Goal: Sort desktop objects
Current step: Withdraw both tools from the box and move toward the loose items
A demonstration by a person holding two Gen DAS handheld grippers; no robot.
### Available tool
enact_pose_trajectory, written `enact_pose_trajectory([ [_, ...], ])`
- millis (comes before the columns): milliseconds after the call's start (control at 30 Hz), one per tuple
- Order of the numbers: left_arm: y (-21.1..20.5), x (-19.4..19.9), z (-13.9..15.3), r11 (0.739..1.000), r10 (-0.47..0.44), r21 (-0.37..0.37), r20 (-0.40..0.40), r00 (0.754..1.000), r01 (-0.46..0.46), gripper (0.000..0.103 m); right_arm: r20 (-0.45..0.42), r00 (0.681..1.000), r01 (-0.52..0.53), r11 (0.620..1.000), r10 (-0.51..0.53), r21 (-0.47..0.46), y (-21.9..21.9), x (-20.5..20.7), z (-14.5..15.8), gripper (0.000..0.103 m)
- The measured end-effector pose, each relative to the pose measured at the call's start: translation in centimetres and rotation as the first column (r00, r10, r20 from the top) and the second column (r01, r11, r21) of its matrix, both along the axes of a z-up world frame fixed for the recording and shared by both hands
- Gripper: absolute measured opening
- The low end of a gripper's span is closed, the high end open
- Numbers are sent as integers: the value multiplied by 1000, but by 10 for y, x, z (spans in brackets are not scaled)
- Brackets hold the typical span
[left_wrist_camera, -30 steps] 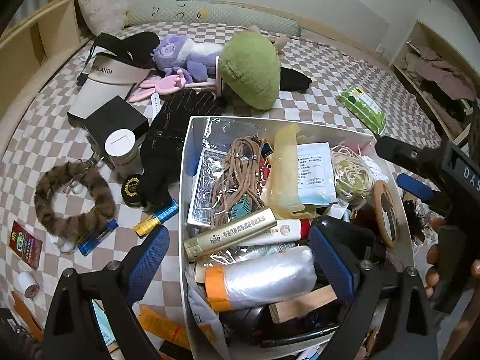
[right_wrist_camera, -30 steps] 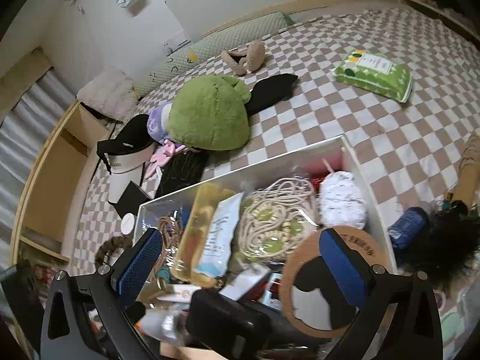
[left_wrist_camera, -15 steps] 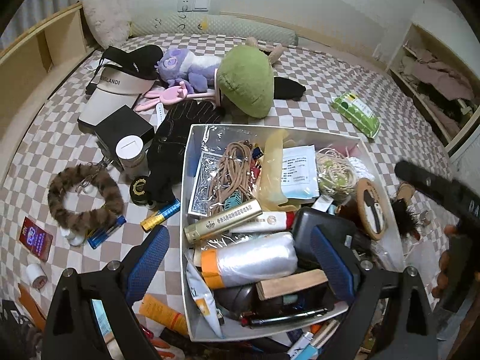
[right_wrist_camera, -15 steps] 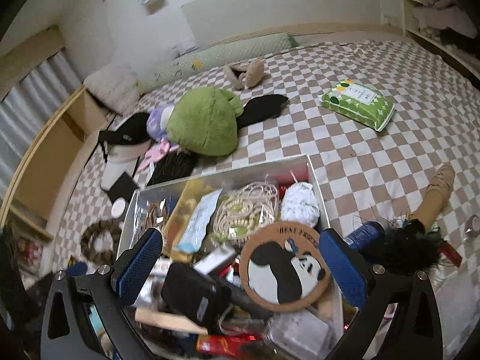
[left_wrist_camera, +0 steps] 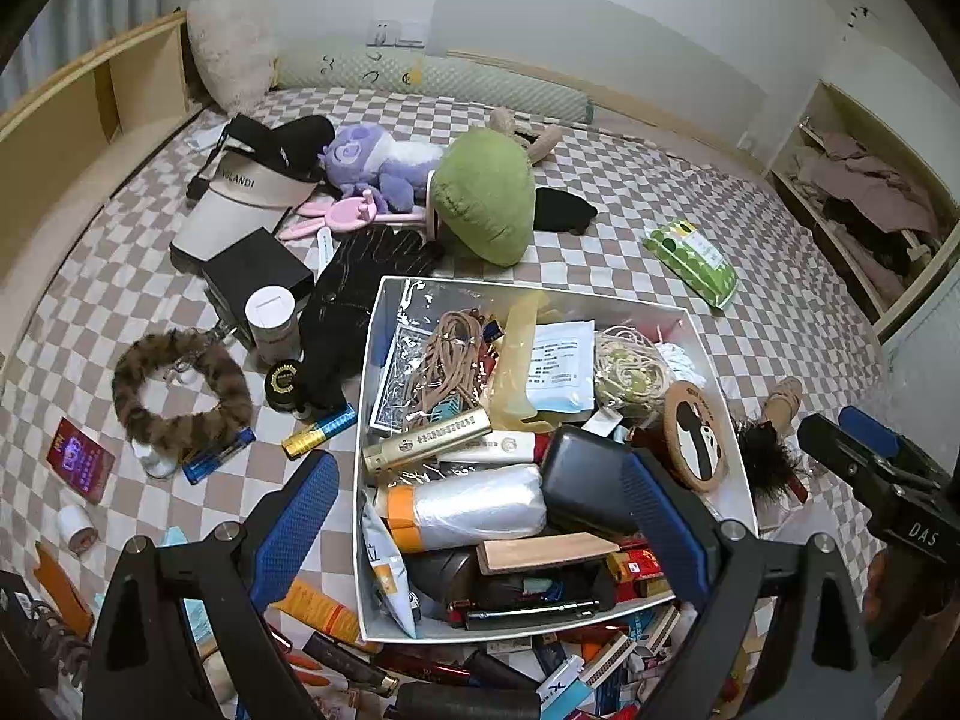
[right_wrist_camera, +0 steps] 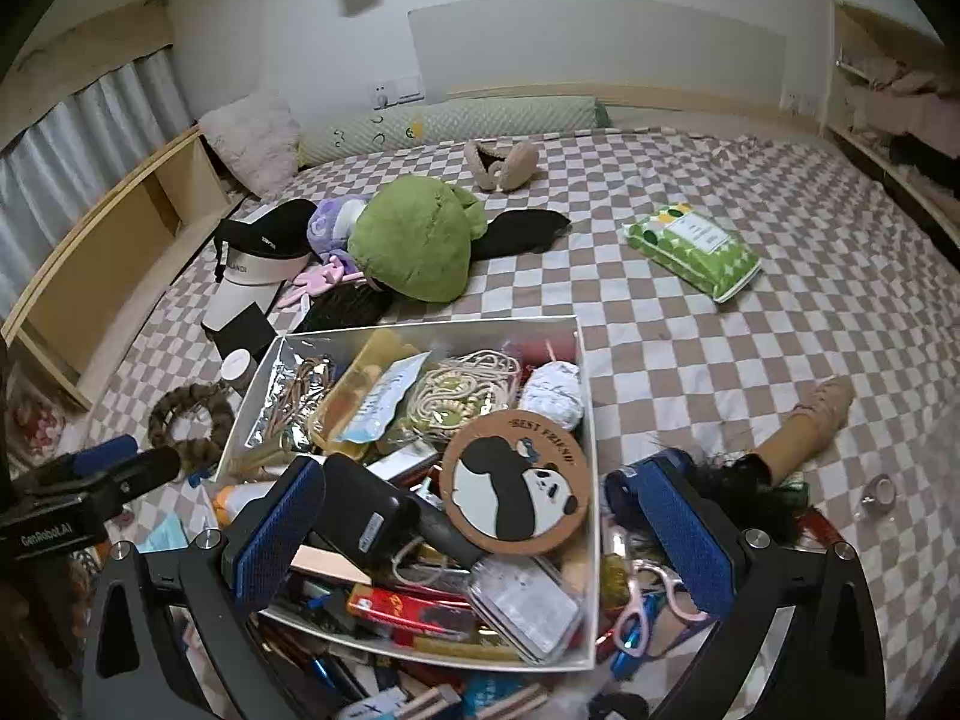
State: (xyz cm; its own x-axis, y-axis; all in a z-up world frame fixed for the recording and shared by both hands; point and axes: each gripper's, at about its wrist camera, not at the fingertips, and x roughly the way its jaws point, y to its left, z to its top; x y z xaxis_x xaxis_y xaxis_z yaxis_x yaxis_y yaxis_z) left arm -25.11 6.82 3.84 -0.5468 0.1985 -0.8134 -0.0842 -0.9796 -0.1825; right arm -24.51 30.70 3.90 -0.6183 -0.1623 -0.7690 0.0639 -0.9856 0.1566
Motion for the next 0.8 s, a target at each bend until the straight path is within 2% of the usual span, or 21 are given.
enact_pose_trajectory([
  [233, 10, 13, 13, 999, -30, -14, -18, 999, 30, 96, -3, 1000, 2, 1000, -2, 1, 6, 12, 7, 103],
  [600, 17, 44, 33, 997, -77, -27, -51, 996, 75, 96, -61, 998, -22, 1000, 22, 11, 11, 48, 34, 103],
  [800, 15, 70, 46, 995, -87, -56, -118, 989, 81, 96, -122, 992, -33, 999, 31, -8, 15, 80, 47, 103],
])
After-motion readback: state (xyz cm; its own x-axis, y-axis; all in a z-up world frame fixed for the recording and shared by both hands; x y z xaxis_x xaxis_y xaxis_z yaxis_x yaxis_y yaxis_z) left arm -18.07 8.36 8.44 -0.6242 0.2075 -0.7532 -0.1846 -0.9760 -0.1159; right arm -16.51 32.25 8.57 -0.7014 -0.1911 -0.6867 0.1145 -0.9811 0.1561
